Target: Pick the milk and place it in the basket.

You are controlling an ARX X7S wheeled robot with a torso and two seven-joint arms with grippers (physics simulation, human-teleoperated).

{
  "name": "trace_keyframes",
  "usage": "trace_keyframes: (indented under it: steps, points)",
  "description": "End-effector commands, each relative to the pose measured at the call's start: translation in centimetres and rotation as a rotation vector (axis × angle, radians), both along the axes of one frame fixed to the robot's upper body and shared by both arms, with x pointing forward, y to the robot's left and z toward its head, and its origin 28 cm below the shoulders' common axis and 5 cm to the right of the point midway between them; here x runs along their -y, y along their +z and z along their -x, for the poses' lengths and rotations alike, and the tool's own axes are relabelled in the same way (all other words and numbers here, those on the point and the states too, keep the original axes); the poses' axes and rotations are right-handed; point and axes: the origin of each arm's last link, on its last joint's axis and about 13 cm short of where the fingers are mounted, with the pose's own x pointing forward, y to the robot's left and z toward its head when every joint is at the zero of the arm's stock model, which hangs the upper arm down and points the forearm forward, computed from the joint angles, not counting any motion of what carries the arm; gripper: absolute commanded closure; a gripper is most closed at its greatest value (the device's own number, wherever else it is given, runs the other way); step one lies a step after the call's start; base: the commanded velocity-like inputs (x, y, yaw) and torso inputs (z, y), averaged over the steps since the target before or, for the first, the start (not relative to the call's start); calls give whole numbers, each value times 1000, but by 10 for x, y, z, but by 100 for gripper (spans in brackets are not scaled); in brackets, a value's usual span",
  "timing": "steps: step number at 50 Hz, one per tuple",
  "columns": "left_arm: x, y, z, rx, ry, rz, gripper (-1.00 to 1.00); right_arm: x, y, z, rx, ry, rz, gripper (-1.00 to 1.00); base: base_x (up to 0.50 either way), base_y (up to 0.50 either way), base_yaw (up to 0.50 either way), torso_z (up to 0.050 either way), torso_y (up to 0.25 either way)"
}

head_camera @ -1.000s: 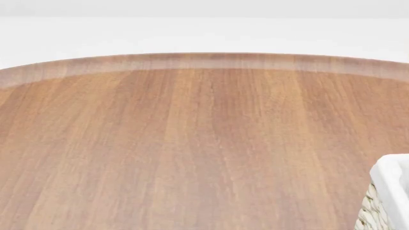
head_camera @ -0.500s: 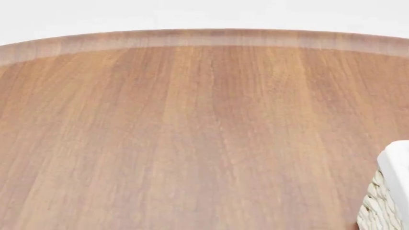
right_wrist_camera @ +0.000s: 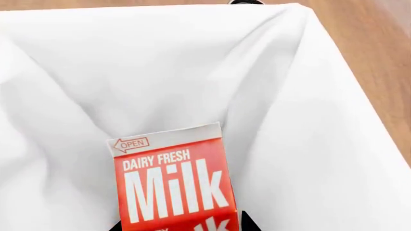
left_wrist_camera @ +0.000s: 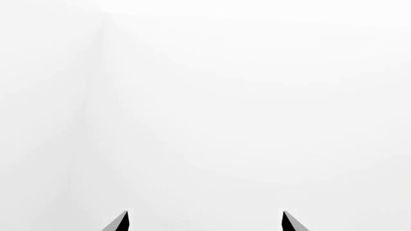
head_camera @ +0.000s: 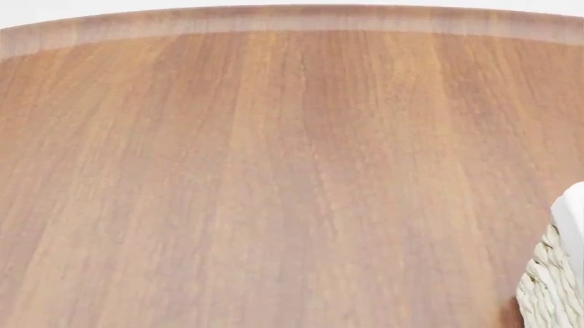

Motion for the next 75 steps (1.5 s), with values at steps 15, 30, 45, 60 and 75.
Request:
trace_keyframes:
  steps: [15,30,45,60,75]
  points:
    - [0,0,0,4,0,1,-100,4,9,-1,35,-11,34,100,0,0,0,0,0]
    - [0,0,0,6,1,2,-100,4,9,-2,36,-5,36,-100,0,0,0,0,0]
    - [-1,0,0,5,2,3,-100,4,15,-3,64,-16,42,-100,0,0,0,0,0]
    - [0,0,-1,4,1,3,-100,5,49,-20,308,-69,58,-100,0,0,0,0,0]
    - [0,-1,0,4,1,4,-100,-5,99,-38,533,-81,112,-100,0,0,0,0,0]
